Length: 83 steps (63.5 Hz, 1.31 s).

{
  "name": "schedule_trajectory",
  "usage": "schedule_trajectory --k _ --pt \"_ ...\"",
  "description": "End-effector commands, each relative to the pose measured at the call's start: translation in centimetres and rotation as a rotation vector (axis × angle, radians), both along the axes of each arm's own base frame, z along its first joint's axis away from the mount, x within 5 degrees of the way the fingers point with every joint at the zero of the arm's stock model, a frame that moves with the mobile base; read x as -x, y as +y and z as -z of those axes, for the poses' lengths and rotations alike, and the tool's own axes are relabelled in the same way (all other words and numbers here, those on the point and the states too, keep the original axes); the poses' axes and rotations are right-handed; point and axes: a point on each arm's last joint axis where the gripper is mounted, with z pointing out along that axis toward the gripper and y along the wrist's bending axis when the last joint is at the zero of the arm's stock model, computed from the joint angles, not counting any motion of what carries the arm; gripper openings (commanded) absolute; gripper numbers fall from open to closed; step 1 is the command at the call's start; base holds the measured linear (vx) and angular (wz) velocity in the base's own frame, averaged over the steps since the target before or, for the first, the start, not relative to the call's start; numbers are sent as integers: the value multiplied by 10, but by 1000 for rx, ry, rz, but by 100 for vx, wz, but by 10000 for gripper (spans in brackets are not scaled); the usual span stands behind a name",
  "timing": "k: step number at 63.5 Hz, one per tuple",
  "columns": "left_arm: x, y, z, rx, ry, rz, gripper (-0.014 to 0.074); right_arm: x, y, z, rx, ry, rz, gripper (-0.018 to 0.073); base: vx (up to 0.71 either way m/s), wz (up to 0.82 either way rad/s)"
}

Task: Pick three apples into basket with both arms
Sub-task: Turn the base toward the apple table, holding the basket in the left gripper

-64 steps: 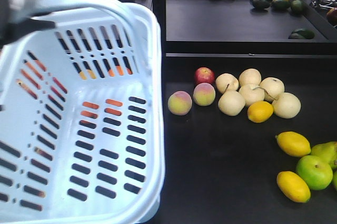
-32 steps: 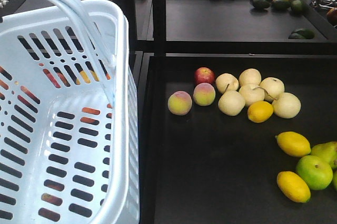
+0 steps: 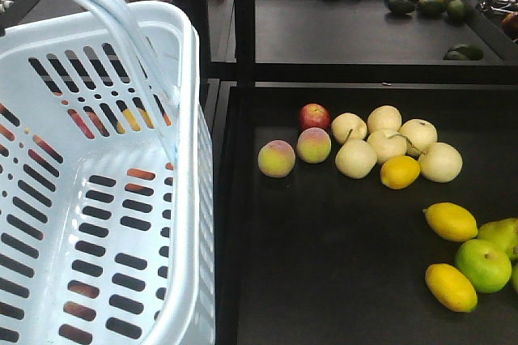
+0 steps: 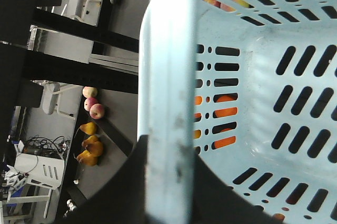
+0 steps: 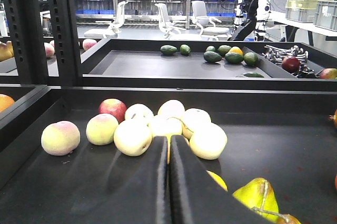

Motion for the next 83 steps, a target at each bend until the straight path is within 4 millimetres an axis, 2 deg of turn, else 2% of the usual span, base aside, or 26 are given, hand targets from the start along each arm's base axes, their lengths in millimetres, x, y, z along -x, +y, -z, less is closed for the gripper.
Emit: schedule_trajectory --k 1,48,83 --pt "1 3 -15 71 -92 4 -8 1 0 -3 9 -77 5 -9 0 0" --pt "1 3 -15 71 -92 4 -6 1 0 -3 9 -77 5 -9 -1 3" --pt "1 3 -15 71 -92 4 -6 1 0 -3 9 -76 5 -9 -5 28"
